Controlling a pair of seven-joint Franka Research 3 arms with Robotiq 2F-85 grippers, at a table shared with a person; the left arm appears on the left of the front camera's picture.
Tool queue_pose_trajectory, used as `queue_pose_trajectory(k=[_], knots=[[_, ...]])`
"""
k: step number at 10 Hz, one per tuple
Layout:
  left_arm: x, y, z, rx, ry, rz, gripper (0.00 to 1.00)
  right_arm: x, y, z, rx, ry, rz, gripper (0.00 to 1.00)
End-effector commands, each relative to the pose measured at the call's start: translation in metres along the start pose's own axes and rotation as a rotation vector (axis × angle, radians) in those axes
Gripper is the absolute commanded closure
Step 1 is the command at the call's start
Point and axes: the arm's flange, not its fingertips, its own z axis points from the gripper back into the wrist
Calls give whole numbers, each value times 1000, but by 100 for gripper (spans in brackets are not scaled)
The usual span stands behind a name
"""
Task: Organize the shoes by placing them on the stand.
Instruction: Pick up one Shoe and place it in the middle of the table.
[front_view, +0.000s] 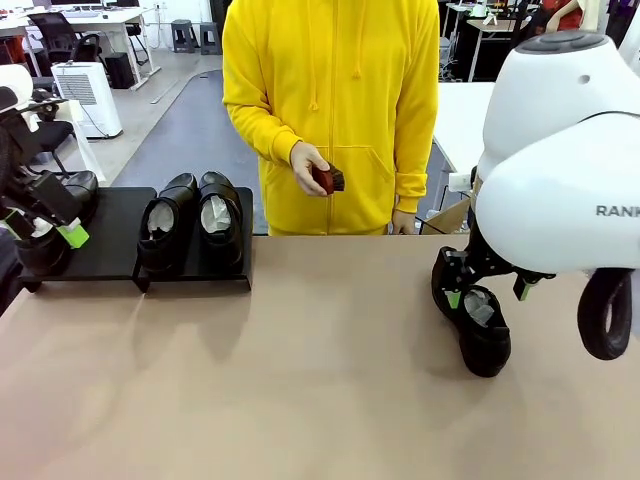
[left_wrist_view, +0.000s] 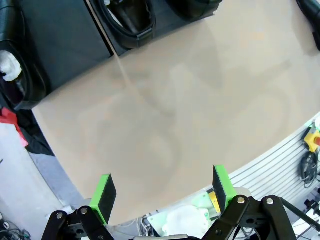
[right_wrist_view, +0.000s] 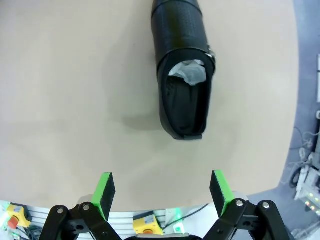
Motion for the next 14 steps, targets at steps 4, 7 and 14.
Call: queue_pose_trajectory(k=[4,7,14], knots=[[-1,1,0,5,-7,-6,0,73,-11,-53,155,27,170,0],[-1,1,0,5,-7,-6,0,79,-6,-74,218,56,149,0],[-1,1,0,5,-7,-6,0,73,-10,-104,258,106,-12,0]])
